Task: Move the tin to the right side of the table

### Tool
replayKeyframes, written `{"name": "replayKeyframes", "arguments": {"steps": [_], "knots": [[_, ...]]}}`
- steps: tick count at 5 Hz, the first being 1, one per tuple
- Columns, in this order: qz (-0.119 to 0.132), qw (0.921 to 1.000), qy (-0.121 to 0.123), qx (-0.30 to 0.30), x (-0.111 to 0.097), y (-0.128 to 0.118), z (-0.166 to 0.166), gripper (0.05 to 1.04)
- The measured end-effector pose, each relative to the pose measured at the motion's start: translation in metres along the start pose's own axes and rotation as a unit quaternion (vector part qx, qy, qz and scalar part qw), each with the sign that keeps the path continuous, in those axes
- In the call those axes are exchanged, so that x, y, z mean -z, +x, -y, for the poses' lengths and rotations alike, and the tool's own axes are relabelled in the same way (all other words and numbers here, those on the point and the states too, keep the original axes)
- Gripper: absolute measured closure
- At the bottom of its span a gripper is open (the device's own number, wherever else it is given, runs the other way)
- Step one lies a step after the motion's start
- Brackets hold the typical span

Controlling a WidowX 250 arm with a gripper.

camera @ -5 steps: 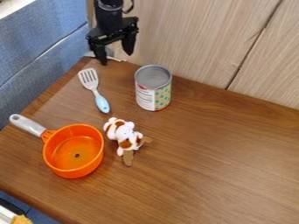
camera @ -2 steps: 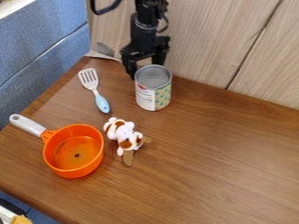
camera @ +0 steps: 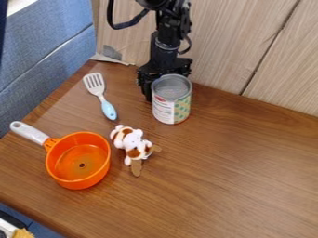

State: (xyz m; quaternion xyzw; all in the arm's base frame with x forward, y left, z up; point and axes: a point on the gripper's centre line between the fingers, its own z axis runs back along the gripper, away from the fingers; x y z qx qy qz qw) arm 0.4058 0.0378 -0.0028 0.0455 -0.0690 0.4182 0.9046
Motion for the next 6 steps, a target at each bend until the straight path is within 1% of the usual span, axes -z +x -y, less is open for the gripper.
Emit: {"name": "replayKeyframes", "arguments": {"steps": [2, 4, 5, 6], "knots": [[0.003, 0.9974, -0.007, 0.071, -0.017, -0.040, -0.005, 0.083], [0.003, 0.9889, -0.004, 0.149, -0.024, -0.084, -0.014, 0.083], [0.000, 0.9821, 0.004, 0.188, -0.028, -0.111, -0.022, 0.083], [-0.005, 0.9770, 0.006, 0.213, -0.030, -0.129, -0.031, 0.083]]}}
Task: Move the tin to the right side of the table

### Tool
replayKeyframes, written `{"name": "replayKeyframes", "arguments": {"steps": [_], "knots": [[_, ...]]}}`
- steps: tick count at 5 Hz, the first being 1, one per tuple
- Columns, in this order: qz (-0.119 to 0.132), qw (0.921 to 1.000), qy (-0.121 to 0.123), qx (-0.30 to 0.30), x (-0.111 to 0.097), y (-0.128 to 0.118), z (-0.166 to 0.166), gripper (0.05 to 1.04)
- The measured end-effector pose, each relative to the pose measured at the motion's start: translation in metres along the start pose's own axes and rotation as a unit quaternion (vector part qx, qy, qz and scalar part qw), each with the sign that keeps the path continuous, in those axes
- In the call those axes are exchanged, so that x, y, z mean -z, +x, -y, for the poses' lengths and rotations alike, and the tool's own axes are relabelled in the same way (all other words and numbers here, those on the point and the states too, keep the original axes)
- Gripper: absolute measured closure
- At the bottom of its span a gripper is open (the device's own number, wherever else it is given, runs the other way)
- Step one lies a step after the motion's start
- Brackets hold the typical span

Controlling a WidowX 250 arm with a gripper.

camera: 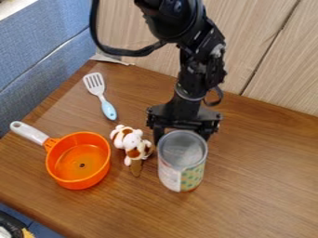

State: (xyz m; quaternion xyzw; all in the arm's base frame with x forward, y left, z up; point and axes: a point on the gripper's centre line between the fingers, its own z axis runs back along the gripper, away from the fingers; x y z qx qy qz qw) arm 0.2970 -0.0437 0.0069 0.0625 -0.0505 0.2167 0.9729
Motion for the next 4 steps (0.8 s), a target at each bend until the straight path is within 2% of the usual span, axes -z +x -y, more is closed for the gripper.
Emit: {"name": "replayKeyframes", "arguments": {"steps": [1, 2, 3, 4], "knots": [[-0.002, 0.9998, 0.001, 0.021, -0.005, -0.017, 0.000, 0.083], [0.002, 0.9997, -0.003, 0.023, -0.008, -0.017, 0.000, 0.083], [0.011, 0.9998, -0.004, 0.017, -0.012, -0.010, -0.004, 0.083], [0.037, 0.9993, 0.000, 0.010, -0.027, 0.010, -0.009, 0.083]]}}
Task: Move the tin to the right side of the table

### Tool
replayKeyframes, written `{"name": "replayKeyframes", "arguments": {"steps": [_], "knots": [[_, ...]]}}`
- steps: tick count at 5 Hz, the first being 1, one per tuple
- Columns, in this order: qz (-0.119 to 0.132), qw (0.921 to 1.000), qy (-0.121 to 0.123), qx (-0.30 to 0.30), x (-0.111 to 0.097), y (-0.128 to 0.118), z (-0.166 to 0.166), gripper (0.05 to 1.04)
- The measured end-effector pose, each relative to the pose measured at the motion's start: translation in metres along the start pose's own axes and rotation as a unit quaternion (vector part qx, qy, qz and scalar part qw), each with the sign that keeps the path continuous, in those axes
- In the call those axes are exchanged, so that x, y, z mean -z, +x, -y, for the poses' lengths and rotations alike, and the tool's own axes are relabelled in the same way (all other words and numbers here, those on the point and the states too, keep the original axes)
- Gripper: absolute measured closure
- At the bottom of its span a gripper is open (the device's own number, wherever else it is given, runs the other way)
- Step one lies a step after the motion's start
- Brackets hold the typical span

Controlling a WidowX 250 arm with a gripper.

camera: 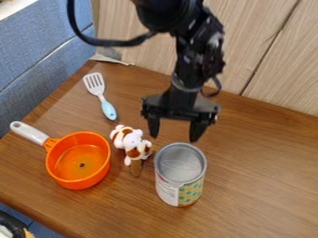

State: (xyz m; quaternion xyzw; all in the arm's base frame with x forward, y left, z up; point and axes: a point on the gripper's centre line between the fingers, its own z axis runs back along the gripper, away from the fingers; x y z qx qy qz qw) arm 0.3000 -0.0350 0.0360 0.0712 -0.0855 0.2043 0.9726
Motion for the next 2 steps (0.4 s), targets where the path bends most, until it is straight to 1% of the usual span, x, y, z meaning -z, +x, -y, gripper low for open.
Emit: {"name": "replayKeyframes", "arguments": {"steps": [1, 2], "knots": [[0.043, 0.9990, -0.012, -0.006, -0.028, 0.026, -0.005, 0.083], [0.059, 0.9982, 0.003, -0.001, -0.045, 0.038, -0.010, 0.083]]}}
